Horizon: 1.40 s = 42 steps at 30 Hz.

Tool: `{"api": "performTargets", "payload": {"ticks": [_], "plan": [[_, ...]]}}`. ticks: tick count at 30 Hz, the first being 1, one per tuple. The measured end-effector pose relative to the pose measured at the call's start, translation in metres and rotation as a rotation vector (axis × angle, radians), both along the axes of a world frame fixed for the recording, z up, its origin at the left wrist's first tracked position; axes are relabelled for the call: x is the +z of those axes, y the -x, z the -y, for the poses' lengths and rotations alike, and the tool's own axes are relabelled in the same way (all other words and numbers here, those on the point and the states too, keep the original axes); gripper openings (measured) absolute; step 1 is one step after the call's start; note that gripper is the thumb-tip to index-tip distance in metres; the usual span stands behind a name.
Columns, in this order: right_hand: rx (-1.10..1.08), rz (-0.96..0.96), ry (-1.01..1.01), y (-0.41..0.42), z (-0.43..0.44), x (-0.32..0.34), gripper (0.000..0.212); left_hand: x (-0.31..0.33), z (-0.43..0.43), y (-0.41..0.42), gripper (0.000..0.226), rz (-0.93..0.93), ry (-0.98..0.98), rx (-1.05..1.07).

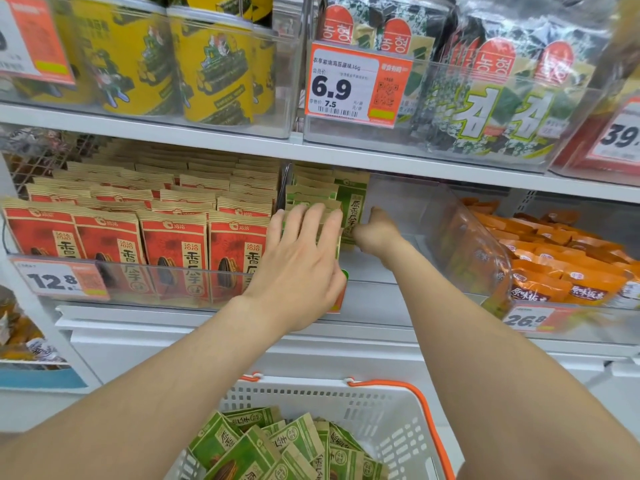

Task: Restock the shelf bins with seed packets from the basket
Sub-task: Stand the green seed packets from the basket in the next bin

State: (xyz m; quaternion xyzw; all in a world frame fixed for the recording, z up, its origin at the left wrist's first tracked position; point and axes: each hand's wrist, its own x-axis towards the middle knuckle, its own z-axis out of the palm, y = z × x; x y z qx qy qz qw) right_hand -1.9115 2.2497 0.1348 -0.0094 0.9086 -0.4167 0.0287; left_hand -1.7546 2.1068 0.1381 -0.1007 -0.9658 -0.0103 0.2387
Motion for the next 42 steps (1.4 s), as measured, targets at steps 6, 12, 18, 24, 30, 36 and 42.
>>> {"api": "performTargets", "payload": {"ticks": [6, 12, 18, 24, 30, 36, 42], "plan": [[-0.013, -0.048, -0.192, -0.022, -0.014, 0.008, 0.025, 0.005, 0.001, -0.010, 0.065, -0.063, -0.084, -0.068], [-0.024, -0.406, -0.334, -0.070, -0.020, 0.012, 0.031, 0.010, -0.009, -0.031, 0.025, -0.296, -0.074, -0.232], [0.230, -0.656, -0.634, -0.147, -0.029, 0.014, 0.013, -0.023, -0.018, -0.054, 0.035, 0.166, 0.147, -0.305], [0.495, -0.377, -0.961, -0.205, -0.041, -0.023, 0.008, -0.087, -0.035, -0.080, 0.030, 0.871, 0.384, -0.303], [0.763, -0.179, -1.099, -0.236, -0.054, -0.071, 0.018, -0.170, -0.049, -0.103, 0.026, 1.223, 0.538, -0.295], [0.855, -0.171, -1.112, -0.240, -0.059, -0.086, 0.008, -0.210, -0.044, -0.116, 0.068, 1.126, 0.580, -0.273], [0.951, -0.098, -1.103, -0.237, -0.056, -0.093, 0.009, -0.236, -0.037, -0.120, 0.095, 1.051, 0.698, -0.189]]}}
